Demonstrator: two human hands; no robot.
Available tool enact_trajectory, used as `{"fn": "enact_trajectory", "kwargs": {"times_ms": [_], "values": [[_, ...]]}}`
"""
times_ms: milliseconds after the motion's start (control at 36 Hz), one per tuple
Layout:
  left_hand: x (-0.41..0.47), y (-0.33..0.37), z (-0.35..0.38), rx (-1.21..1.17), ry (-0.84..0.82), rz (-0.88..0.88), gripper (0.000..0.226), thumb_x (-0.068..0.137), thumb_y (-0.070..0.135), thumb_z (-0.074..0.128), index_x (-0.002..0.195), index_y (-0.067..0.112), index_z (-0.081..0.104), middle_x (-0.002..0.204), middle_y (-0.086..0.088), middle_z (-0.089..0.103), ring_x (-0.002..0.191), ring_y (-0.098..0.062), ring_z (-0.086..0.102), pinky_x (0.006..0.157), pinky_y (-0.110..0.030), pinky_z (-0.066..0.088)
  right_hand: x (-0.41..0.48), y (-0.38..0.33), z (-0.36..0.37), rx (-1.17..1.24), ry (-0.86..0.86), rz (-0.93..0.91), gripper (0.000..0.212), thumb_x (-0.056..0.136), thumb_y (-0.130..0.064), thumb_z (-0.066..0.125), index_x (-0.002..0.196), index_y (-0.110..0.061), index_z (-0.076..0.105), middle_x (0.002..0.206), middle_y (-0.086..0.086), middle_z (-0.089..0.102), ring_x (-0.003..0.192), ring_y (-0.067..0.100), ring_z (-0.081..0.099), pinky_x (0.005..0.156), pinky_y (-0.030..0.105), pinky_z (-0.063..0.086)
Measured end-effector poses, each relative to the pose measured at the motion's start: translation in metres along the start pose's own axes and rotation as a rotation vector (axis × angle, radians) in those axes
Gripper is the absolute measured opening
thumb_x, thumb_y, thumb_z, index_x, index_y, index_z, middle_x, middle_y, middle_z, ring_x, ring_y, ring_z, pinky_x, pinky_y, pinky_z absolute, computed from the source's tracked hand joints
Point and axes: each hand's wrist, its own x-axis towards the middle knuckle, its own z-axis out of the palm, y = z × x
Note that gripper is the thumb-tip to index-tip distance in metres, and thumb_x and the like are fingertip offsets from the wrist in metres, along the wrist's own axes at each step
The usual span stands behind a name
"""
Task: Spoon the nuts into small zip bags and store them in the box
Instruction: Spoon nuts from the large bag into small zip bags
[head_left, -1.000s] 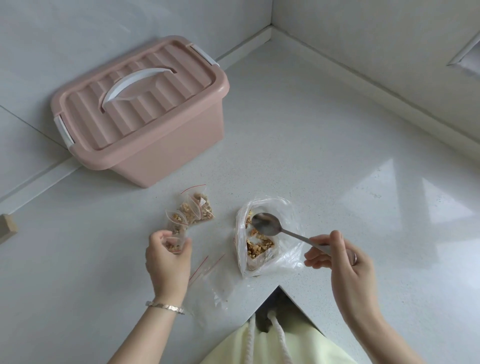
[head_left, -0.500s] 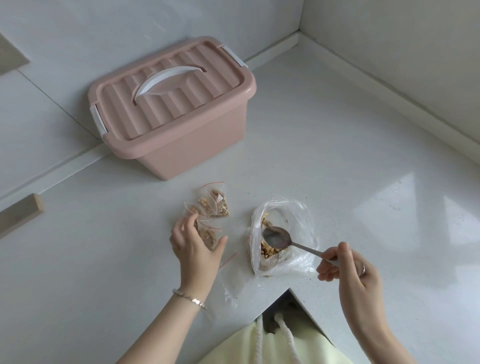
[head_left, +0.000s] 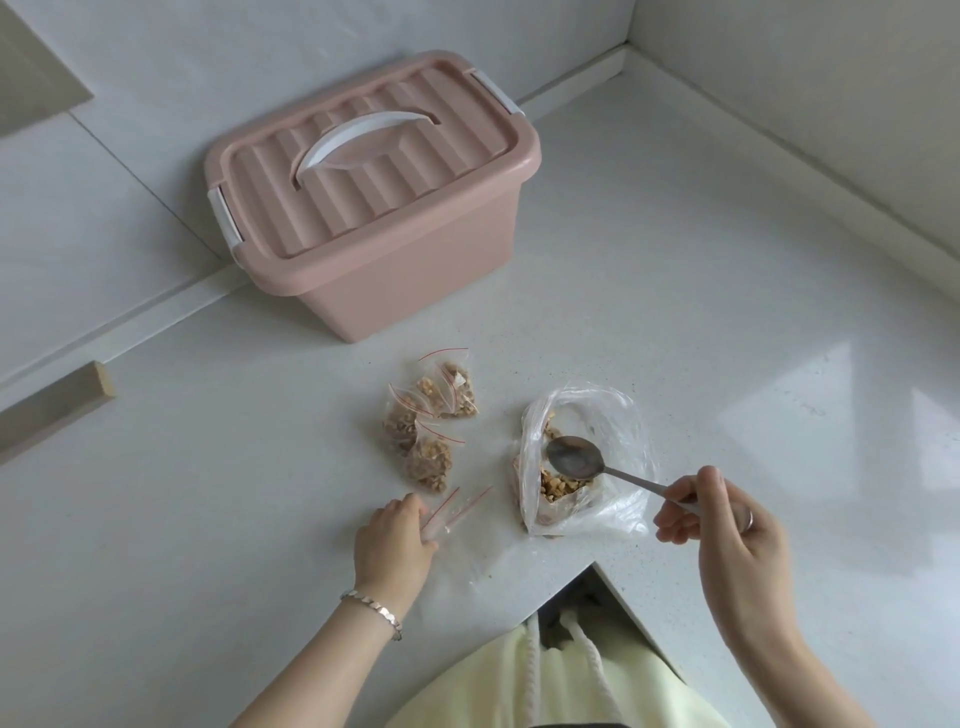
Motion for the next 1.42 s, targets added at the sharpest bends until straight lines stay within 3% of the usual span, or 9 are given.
{"fn": "enact_trajectory", "kwargs": {"times_ms": [167,278,417,528,639,833,944,1139,1417], "values": [[-0.005,0.001,-0.005,-0.071,-0.023,0.015,0.019,0.088,0.020,0.055,0.107,0.019,0.054,0.104,0.003,0.064,0.101,-0.019,0.059,0.080,-0.028,0.043,-0.001,-0.008,-0.002,0.000,-0.004,-0.017,0.044,0.094,-0.032,0.038,0.069,-0.004,0.060,0.054,0.009,0.057,0.050,0.010,0.051,0.050,0.012,0.042],[-0.014,0.011,-0.024,-0.243,0.030,0.036,0.008,0.084,0.019,0.060,0.089,0.022,0.054,0.078,0.006,0.058,0.087,-0.023,0.061,0.070,-0.029,0.044,0.002,-0.018,-0.009,-0.050,0.075,-0.074,0.053,0.091,-0.045,0.030,0.065,-0.008,0.058,0.048,-0.004,0.045,0.048,0.002,0.041,0.045,0.007,0.030],[-0.026,0.027,-0.057,-0.261,0.184,0.139,0.012,0.087,0.031,0.060,0.084,0.020,0.064,0.081,0.007,0.068,0.080,-0.017,0.063,0.064,-0.026,0.042,0.008,-0.028,-0.017,-0.085,0.127,-0.156,0.057,0.080,-0.057,0.021,0.066,-0.015,0.057,0.062,0.007,0.047,0.059,0.002,0.047,0.053,0.005,0.033],[-0.033,0.050,-0.081,-0.551,0.216,0.205,0.013,0.083,0.026,0.066,0.071,0.025,0.061,0.072,0.013,0.066,0.070,0.005,0.060,0.058,-0.005,0.039,0.016,-0.032,-0.018,-0.124,0.123,-0.268,0.038,0.085,-0.045,0.024,0.059,-0.030,0.049,0.076,-0.011,0.054,0.077,-0.006,0.051,0.068,0.003,0.035],[-0.037,0.080,-0.097,-0.814,0.290,0.263,0.014,0.080,0.020,0.068,0.069,0.026,0.064,0.068,0.006,0.061,0.065,0.001,0.054,0.060,-0.005,0.039,0.021,-0.037,-0.014,-0.131,0.026,-0.325,0.036,0.087,-0.046,0.027,0.061,-0.034,0.047,0.066,-0.007,0.058,0.068,-0.003,0.054,0.060,0.005,0.036],[-0.044,0.127,-0.093,-1.136,0.110,0.198,0.008,0.081,0.017,0.070,0.074,0.021,0.070,0.067,0.004,0.069,0.063,-0.005,0.061,0.062,-0.014,0.048,0.015,-0.038,0.001,-0.286,-0.185,-0.279,0.032,0.090,-0.054,0.038,0.066,-0.041,0.056,0.039,-0.005,0.031,0.039,0.011,0.026,0.041,0.017,0.021],[-0.052,0.140,-0.082,-1.184,-0.012,0.204,0.003,0.081,0.014,0.070,0.080,0.011,0.069,0.071,-0.001,0.071,0.069,-0.014,0.068,0.063,-0.026,0.056,0.013,-0.038,0.007,-0.362,-0.254,-0.249,0.020,0.086,-0.025,0.061,0.069,-0.036,0.060,0.043,-0.011,0.045,0.044,0.006,0.039,0.046,0.013,0.030],[-0.061,0.145,-0.078,-1.415,-0.194,0.052,0.006,0.084,0.000,0.062,0.080,0.002,0.066,0.072,-0.007,0.073,0.069,-0.017,0.070,0.060,-0.020,0.054,0.010,-0.033,0.006,-0.395,-0.252,-0.179,0.011,0.081,-0.019,0.068,0.074,-0.027,0.070,0.070,-0.013,0.066,0.059,-0.004,0.052,0.056,0.008,0.037],[-0.059,0.139,-0.079,-1.634,-0.378,-0.054,0.016,0.082,0.000,0.060,0.074,0.005,0.074,0.080,-0.013,0.073,0.076,-0.016,0.070,0.068,-0.021,0.055,0.008,-0.033,0.008,-0.334,-0.252,-0.168,0.007,0.079,-0.017,0.070,0.080,-0.021,0.075,0.059,-0.024,0.060,0.053,-0.002,0.050,0.053,0.008,0.035]]}}
